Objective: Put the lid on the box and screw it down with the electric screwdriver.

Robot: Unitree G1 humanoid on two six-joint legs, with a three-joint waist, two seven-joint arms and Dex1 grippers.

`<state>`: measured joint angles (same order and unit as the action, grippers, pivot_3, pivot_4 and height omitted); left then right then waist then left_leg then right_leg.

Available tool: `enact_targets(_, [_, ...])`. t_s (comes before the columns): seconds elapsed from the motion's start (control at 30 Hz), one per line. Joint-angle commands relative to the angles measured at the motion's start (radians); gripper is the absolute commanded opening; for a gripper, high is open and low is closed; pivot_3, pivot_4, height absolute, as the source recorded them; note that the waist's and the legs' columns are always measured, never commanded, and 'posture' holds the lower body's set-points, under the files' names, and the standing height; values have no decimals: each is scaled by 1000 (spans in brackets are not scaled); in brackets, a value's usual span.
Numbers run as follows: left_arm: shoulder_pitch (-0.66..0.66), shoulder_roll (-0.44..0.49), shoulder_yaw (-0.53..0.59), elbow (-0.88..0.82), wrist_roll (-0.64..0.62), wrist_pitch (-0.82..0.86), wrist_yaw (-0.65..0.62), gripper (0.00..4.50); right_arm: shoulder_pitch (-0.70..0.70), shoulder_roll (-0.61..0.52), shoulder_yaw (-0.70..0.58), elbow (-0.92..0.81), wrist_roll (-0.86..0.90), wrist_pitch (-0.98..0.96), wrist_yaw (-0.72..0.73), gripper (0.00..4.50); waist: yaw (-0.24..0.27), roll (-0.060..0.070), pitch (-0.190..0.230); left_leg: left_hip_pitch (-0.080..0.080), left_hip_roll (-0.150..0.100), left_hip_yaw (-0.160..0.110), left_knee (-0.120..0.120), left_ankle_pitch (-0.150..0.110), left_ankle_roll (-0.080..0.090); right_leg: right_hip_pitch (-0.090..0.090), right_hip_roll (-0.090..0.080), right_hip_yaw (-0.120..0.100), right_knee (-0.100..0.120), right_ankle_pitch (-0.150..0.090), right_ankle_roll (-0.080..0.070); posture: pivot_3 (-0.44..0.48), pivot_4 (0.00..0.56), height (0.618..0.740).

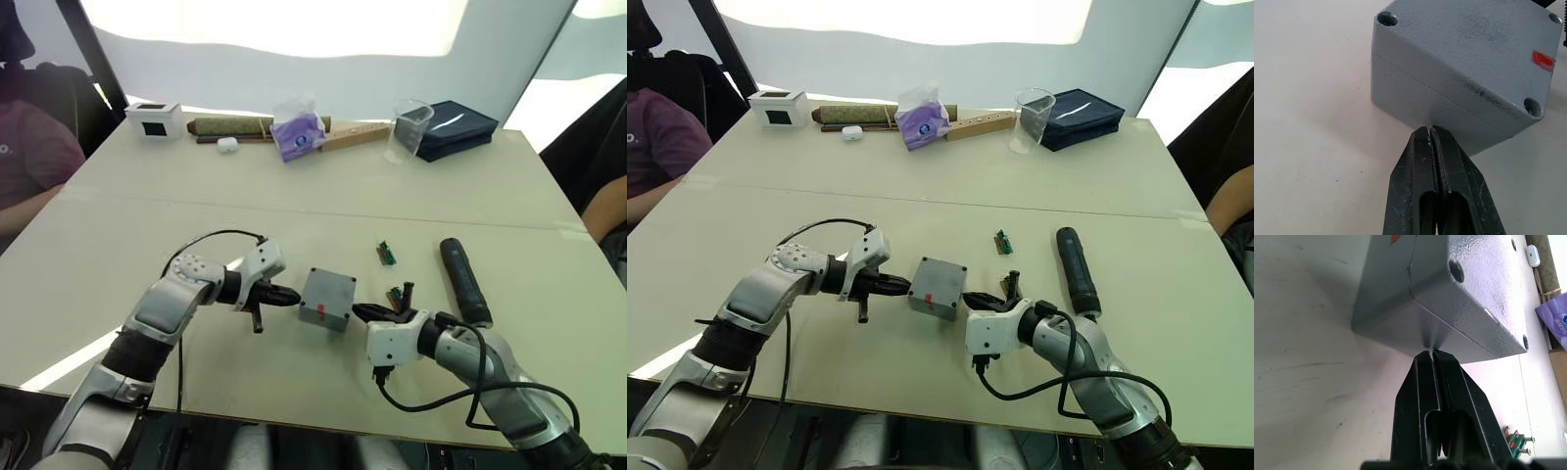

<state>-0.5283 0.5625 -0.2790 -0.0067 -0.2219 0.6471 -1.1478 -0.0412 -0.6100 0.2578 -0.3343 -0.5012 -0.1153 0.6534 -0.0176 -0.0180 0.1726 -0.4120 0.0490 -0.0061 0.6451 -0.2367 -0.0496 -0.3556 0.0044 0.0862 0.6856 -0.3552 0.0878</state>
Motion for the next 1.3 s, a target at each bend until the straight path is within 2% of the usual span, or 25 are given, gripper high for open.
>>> enact_targets(0.03, [0, -8, 5, -48, -29, 0, 1, 0, -21, 1, 11, -16, 7, -26, -7, 33, 0, 0, 0, 0, 0, 0, 0, 0, 0, 0, 0, 0, 0, 0, 0, 0, 150, 740])
enact_targets(0.43, [-12, -4, 18, -30, -31, 4, 11, 0, -35, -3, -4, 11, 7, -37, -20, 33, 0, 0, 0, 0, 0, 0, 0, 0, 0, 0, 0, 0, 0, 0, 0, 0, 150, 740])
enact_targets(0.57, [-47, 8, 83, 22, -61, 30, 27, 0, -10, -36, -43, -23, 18, -48, -18, 33, 0, 0, 0, 0, 0, 0, 0, 0, 0, 0, 0, 0, 0, 0, 0, 0, 150, 740])
enact_targets(0.67, [-70, -17, 179, 81, -65, -36, 123, 0, 21, -56, -103, -74, 58, -13, -11, 33, 0, 0, 0, 0, 0, 0, 0, 0, 0, 0, 0, 0, 0, 0, 0, 0, 150, 740])
enact_targets(0.77, [-102, 36, 201, 77, -90, -13, 72, 0, 113, -54, -205, -163, 165, 51, 11, 33, 1, 0, 0, 0, 0, -1, 0, 0, 0, 0, 0, 0, 0, 0, 0, 0, 150, 740])
enact_targets(0.87, [-189, 30, 225, 112, -147, 19, 31, 0, 208, -7, -287, -252, 310, 183, 34, 33, 6, -1, 1, -1, 0, -1, -1, 0, 0, 0, 0, -1, 0, 0, 0, 0, 150, 740])
enact_targets(0.97, [-221, 27, 225, 132, -164, 29, 20, 0, 234, 5, -313, -294, 367, 254, 44, 33, 3, 0, 1, -1, 0, -1, 0, 0, -1, 1, 0, -3, 0, 0, 0, 0, 150, 740])
enact_targets(1.1, [-245, 59, 122, -18, -180, 21, -97, 0, 300, 128, -436, -376, 611, 499, 5, 33, -1, 0, 1, -1, 0, -1, -1, 0, -1, 1, 0, -2, -1, 0, 0, 0, 150, 740])
enact_targets(1.2, [-231, 75, 68, -79, -168, -8, -144, 0, 266, 163, -476, -378, 683, 624, -34, 801, -2, 1, 2, -1, 1, -1, -2, 1, -1, 0, 0, -2, -1, 0, 0, 0, 150, 740])
enact_targets(1.3, [-219, 91, 39, -110, -162, -33, -175, 0, 237, 177, -490, -376, 727, 713, -72, 2056, -4, 2, 2, 0, 0, 0, -2, 1, -2, 0, 0, -1, 0, 0, 0, 0, 150, 740])
